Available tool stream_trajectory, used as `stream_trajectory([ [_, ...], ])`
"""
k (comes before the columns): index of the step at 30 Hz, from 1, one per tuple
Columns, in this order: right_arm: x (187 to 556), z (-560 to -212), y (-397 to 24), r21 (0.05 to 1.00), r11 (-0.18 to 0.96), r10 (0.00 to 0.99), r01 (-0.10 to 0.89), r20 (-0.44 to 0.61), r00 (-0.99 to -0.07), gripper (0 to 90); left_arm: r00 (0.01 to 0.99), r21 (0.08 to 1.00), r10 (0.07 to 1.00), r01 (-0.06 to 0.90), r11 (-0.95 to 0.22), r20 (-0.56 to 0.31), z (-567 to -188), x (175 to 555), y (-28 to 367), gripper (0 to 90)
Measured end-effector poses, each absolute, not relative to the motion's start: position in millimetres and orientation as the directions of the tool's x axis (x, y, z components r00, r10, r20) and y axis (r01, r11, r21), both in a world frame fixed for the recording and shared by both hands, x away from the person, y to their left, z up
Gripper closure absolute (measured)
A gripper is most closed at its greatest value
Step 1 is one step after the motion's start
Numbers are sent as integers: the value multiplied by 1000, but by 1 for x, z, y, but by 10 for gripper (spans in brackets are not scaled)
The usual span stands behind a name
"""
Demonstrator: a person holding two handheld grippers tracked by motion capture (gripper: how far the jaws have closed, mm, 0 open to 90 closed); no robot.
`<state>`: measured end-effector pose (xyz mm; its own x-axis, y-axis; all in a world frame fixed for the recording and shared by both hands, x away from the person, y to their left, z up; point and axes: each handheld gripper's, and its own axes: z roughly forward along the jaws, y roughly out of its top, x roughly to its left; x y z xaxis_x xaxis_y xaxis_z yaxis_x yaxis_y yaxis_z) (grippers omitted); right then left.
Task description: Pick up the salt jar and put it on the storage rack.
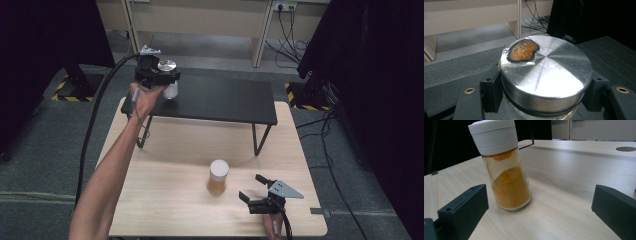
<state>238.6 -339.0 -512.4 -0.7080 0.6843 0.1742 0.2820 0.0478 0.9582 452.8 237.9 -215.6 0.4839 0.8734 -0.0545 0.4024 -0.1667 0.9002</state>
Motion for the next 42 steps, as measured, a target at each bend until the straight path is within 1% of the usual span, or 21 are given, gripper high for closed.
stream_trajectory([
  [12,240,-513,-340,958,42,681,285,181,-709,6,468,888,884,414,-198,-22,-227,462,236,317],
  [14,239,-513,-340,958,42,680,284,181,-711,6,471,890,882,406,-208,-9,-229,461,235,316],
  [23,240,-514,-341,957,34,681,287,188,-708,6,478,894,878,397,-210,-6,-231,462,235,314],
  [27,240,-514,-341,957,36,680,287,187,-709,6,470,898,882,383,-216,12,-232,458,232,307],
  [31,240,-514,-341,957,34,680,288,189,-708,6,492,895,871,391,-215,-6,-231,460,234,185],
  [34,240,-514,-341,958,37,679,286,186,-710,6,499,881,867,405,-245,12,-230,460,233,119],
  [36,240,-514,-341,958,38,678,286,185,-711,6,499,875,866,407,-263,29,-231,458,231,90],
  [37,240,-513,-341,958,39,679,286,184,-711,6,499,879,867,403,-256,23,-233,456,233,81],
  [39,239,-513,-341,958,41,679,286,183,-711,6,503,893,864,397,-215,-16,-237,452,243,69],
  [40,239,-513,-341,958,41,679,286,183,-711,6,503,893,864,397,-215,-16,-237,452,243,41],
  [41,239,-513,-341,958,40,679,285,183,-711,6,503,890,864,399,-220,-12,-237,451,243,41],
  [42,239,-513,-341,957,40,679,286,184,-710,6,508,882,861,394,-258,25,-235,447,243,27],
])
